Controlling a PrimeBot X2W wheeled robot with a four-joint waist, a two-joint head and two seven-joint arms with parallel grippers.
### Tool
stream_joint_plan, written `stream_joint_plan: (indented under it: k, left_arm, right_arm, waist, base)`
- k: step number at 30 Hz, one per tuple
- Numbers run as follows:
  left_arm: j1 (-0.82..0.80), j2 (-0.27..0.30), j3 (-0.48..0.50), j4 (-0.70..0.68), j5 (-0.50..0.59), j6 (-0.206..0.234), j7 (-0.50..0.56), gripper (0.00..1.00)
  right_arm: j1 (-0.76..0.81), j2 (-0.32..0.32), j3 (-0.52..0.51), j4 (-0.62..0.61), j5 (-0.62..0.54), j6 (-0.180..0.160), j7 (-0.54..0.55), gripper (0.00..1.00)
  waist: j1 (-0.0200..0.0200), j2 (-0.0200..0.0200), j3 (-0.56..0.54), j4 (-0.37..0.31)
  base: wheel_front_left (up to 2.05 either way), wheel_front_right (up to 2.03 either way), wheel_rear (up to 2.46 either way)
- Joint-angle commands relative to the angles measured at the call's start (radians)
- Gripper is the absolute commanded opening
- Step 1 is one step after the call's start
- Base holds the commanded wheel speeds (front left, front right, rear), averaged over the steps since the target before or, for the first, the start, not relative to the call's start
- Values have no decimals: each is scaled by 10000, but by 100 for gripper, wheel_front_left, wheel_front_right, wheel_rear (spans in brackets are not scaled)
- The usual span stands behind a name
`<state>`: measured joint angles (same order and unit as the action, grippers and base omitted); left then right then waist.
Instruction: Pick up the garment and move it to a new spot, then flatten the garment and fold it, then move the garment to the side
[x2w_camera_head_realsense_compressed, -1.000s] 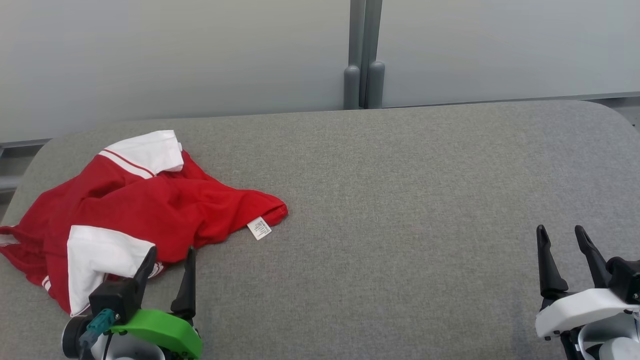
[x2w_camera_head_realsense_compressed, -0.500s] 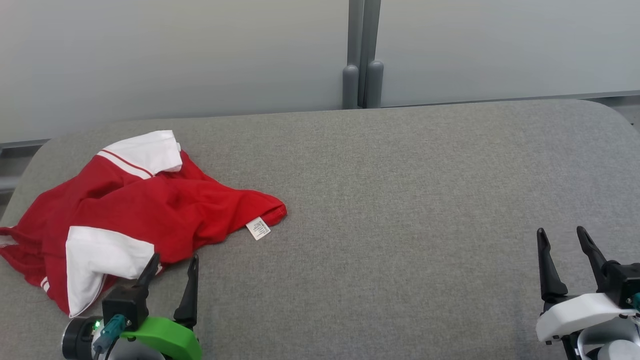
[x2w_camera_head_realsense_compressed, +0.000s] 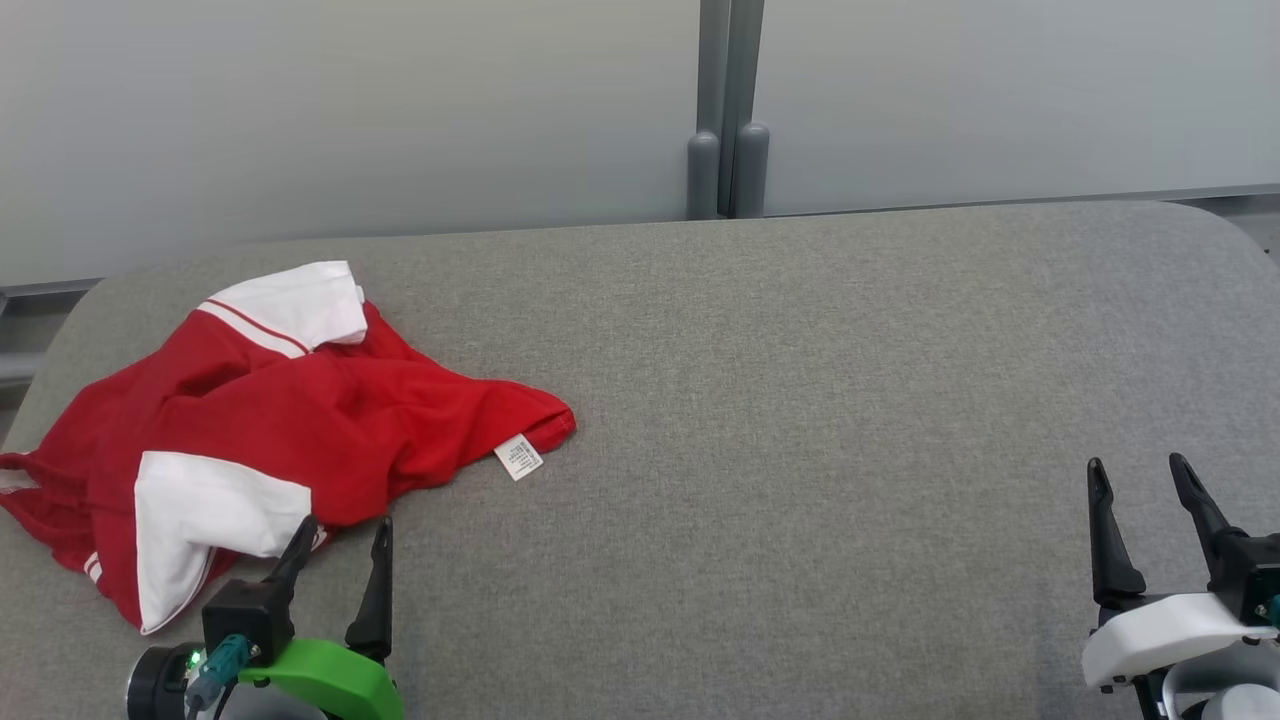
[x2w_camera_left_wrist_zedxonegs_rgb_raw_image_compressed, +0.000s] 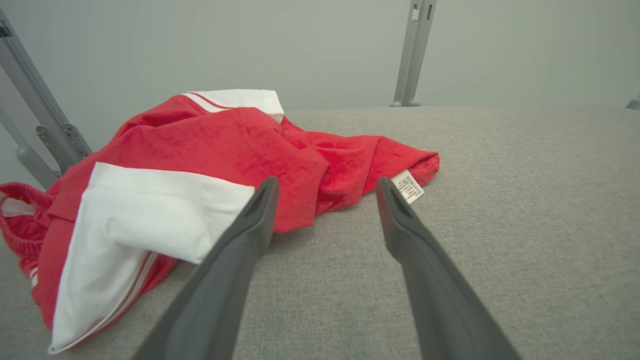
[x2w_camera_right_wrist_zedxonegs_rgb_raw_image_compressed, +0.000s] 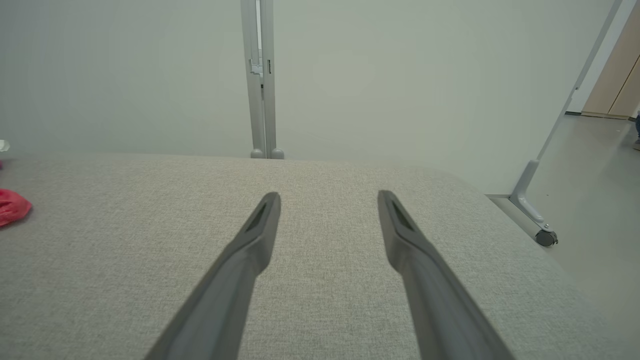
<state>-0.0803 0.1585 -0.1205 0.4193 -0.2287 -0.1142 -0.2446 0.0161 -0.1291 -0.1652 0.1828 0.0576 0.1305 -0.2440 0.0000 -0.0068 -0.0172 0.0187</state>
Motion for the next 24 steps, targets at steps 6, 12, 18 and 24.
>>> stream_joint_plan:
  k: [6, 12, 18, 24]
  left_arm:
    - [-157, -58, 60, 89, 456, -95, -157, 100]
    - [-191, -81, 50, 112, 662, -153, -210, 100]
    - [-233, -91, 53, 138, 673, -159, -212, 100]
    - [-331, -132, 39, 136, 616, -172, -210, 100]
  right_arm:
    - [157, -37, -19, -37, -511, 4, -180, 100]
    - [199, -39, -6, -50, -683, 4, -227, 100]
    - [147, -100, 100, -34, -680, 4, -227, 100]
    - [146, -103, 289, -56, -636, 2, -221, 100]
  waist:
    - [0, 66, -47, 28]
    - [0, 68, -69, 69]
    - [0, 68, -63, 258]
    - [0, 68, -102, 1003]
  base:
    - [0, 0, 0]
    - [0, 0, 0]
    - [0, 0, 0]
    - [0, 0, 0]
